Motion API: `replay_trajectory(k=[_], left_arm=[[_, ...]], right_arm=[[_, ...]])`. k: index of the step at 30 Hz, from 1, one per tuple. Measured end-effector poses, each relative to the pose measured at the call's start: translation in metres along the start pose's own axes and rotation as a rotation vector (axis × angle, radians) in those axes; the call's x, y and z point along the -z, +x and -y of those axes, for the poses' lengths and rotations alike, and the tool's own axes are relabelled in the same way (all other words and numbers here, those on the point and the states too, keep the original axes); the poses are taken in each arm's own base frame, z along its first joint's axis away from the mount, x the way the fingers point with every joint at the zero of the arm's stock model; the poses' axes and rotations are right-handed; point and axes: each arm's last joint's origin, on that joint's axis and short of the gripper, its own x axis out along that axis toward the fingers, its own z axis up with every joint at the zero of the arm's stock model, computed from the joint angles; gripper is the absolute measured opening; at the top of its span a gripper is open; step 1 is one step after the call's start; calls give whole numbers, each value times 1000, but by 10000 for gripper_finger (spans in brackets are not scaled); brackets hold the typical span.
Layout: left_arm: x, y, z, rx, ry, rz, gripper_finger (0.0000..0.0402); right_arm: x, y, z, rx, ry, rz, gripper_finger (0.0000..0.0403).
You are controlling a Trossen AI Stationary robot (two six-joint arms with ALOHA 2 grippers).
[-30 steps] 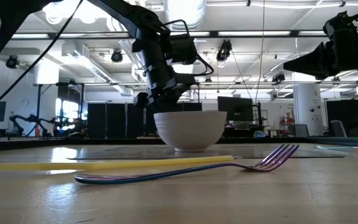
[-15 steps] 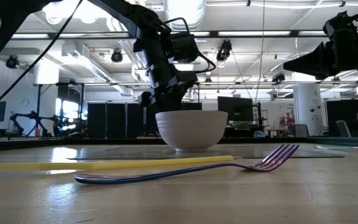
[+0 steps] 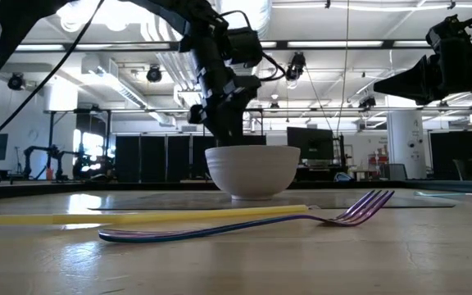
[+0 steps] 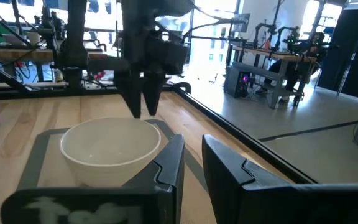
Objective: Pick & Place Utensil
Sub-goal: Put the golden spoon into the white bowl on the brown placemat
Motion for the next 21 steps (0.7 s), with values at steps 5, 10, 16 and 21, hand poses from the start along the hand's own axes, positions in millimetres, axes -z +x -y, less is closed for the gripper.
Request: replay_trajectory(k=[5,10,16,21], left_arm=[[-10,-22,-1,-2,28,21,181],[-18,-42,4,10,100,61,181],[-16,-81,7,22,154,148,181],[-2,-120,11,33,182,241,181]], right_arm=[[0,0,0,0,0,0,52],[0,0,0,0,0,0,52],[0,0,0,0,0,0,52],[0,0,0,0,0,0,52]])
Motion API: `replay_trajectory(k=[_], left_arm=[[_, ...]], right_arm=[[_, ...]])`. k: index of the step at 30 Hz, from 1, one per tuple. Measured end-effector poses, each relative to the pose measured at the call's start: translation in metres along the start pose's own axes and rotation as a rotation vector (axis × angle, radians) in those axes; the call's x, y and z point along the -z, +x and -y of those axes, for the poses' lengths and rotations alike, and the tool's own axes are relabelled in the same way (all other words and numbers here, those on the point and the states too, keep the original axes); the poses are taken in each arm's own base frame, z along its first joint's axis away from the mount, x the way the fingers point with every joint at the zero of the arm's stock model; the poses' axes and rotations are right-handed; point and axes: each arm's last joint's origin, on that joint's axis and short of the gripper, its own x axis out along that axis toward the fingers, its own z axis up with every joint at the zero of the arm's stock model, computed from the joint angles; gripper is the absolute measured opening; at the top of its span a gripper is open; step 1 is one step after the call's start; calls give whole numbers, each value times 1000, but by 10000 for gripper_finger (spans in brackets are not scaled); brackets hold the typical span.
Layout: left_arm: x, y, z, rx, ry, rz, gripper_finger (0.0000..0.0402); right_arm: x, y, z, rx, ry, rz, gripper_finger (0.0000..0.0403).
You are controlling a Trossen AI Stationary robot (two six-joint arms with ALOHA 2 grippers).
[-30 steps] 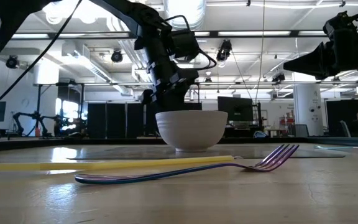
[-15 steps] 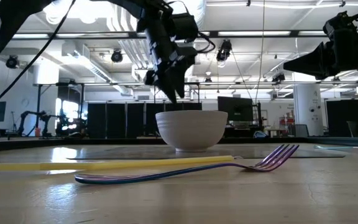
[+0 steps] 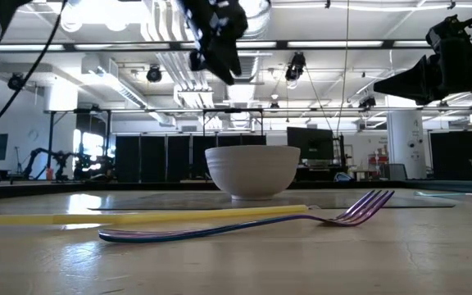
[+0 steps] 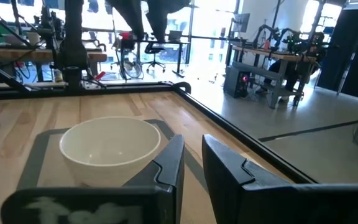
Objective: Pick & Place Utensil
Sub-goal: Put the golden spoon into the white bowl on the brown placemat
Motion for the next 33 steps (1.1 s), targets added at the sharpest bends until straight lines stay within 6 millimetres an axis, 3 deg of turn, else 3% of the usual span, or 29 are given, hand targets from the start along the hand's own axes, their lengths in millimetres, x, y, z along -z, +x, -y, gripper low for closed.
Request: replay_trajectory(k=[6,14,19,27,33], left_arm=[[20,-35,15,3,55,132,181],[62,-58,30,88,121,368,181],[93,-63,30,129,145,488,181],[139,-61,27,177,196,643,181],[169,-52,25,207,229,740,181]], right_arm=[[0,0,0,0,0,0,52],[0,0,0,0,0,1,52],[0,0,0,0,6,3,52],[-2,0,0,-4,222,21,52],[-15,-1,1,-30,421,152,52]])
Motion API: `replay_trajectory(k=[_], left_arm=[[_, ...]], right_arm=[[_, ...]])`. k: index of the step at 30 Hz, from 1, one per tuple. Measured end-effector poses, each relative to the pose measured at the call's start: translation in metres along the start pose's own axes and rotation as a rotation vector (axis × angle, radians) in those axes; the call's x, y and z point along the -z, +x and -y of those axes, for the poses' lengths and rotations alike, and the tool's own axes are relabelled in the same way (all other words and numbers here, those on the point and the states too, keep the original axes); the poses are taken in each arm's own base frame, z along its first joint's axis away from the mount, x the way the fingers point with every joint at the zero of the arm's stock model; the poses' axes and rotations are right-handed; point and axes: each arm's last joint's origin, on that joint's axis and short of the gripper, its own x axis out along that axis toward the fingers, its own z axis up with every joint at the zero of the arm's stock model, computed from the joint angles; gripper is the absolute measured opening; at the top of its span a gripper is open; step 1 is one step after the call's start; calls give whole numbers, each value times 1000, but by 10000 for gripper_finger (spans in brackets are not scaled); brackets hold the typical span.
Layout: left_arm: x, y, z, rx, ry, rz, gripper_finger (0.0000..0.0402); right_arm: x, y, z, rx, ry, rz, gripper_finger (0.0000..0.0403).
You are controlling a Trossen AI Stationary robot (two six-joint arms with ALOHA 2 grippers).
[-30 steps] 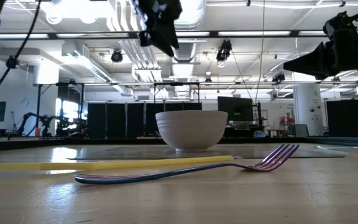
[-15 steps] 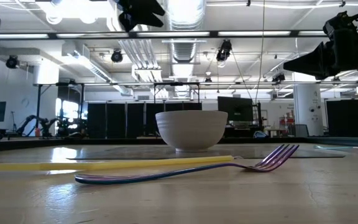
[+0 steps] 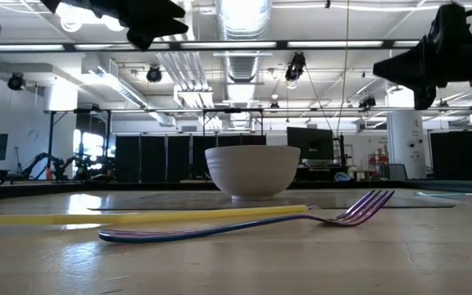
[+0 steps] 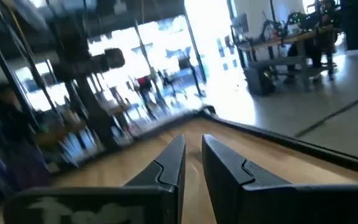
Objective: Pick & Place Utensil
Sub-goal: Put the golden spoon into the white bowl on the brown placemat
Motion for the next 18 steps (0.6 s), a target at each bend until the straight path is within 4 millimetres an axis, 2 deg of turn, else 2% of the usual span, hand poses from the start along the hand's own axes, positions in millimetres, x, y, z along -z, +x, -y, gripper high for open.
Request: replay_trajectory(k=[4,9,14,18], left_arm=[[18,-8,1,11,5,51,181],[44,-15,3,27,-21,84,181],[67,-21,4,43,-23,150,181],[68,-28,4,46,-25,216,181]], right_arm=[[-12,-1,-4,-33,37,61,52],[-37,-1,-12,-49,45,99,58],[-63,0,-21,5,-8,6,94],[-82,3,-26,108,-54,-85,126]])
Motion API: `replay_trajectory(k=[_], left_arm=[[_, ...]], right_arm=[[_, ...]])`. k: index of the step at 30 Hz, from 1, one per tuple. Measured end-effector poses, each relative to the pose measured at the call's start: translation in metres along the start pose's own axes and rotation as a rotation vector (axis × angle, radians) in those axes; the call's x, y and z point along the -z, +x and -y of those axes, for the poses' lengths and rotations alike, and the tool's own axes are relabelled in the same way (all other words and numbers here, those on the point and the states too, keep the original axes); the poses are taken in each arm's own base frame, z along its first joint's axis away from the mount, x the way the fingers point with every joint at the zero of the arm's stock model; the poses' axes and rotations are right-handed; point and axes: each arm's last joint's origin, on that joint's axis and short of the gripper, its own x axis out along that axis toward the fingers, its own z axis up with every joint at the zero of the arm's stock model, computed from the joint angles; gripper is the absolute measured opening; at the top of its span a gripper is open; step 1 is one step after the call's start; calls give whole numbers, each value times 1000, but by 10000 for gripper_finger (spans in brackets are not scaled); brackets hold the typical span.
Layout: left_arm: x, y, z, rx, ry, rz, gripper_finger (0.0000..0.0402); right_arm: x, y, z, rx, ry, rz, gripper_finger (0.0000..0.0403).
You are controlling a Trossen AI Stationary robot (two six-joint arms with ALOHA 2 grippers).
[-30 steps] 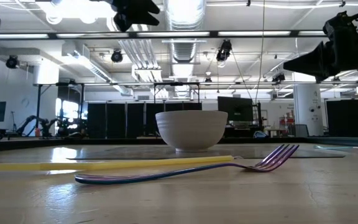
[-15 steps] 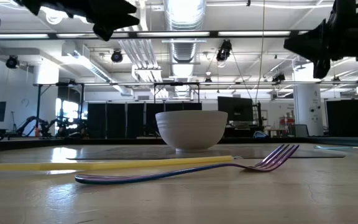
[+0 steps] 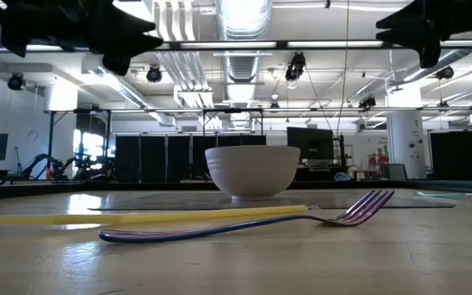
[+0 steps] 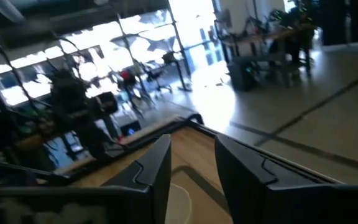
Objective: Pick & Place Utensil
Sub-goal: Put the golden spoon into the white bowl on the brown placemat
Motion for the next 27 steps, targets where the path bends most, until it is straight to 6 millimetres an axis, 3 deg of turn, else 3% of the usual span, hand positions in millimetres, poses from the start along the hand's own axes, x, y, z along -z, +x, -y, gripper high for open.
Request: replay_trajectory(k=[9,14,21,27], left_arm=[[-2,-5,1,31,-30,5,181],[-2,-5,1,30,-30,2,181],[-2,-5,1,30,-22,7,181],[-4,-7,1,31,-21,18,181]], right_arm=[[-32,11,-14,131,2,-159,170],[-40,16,-19,216,124,-300,175],[-34,12,-18,373,224,-643,165],[-18,24,-24,377,328,-842,152]])
